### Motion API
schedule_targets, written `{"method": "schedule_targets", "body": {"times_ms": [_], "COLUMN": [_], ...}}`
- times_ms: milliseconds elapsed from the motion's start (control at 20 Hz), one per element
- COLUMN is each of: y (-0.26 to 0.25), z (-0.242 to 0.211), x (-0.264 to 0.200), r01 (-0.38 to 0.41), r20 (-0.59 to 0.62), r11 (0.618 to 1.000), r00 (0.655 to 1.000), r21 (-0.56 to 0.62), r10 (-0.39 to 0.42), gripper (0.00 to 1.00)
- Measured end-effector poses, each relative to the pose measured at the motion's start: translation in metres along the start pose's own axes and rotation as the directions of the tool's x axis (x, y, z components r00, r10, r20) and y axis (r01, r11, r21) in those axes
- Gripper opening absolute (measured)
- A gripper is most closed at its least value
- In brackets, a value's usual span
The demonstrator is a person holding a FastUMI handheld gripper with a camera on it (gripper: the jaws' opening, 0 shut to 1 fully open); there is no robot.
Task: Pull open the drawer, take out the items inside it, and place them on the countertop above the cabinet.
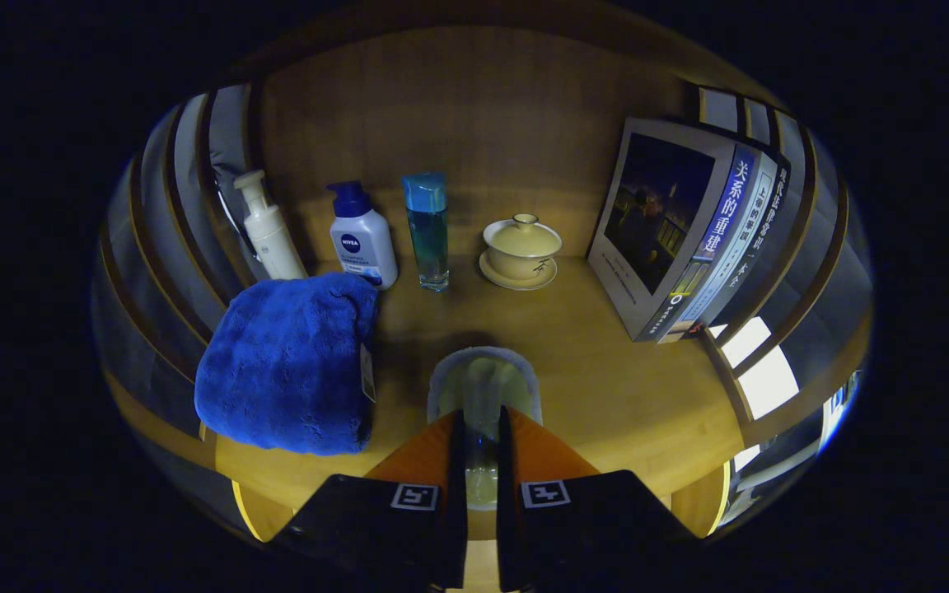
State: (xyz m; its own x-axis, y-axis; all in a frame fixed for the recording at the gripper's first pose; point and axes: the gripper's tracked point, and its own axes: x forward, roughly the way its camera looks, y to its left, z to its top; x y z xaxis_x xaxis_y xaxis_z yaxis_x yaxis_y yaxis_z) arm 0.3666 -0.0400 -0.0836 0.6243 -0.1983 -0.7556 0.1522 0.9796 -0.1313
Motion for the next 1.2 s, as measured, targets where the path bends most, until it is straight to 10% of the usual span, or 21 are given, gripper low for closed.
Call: {"method": "schedule_targets", "body": {"times_ms": [400,700,1200], "y": [0.010,0.016,0.015], "z": [-0.002,0.005,-0.002], "x": [-0.006,-0.037,-0.124], "r01": [-0.020,-0.091,-0.159], "r20": [0.008,0.098,0.298], "r11": [1.000,0.995,0.986], "r00": [1.000,0.991,0.940], "r21": [0.006,0.041,-0.053], "r10": [0.020,0.087,0.167], "gripper": [0.41,0.99,0.99]}}
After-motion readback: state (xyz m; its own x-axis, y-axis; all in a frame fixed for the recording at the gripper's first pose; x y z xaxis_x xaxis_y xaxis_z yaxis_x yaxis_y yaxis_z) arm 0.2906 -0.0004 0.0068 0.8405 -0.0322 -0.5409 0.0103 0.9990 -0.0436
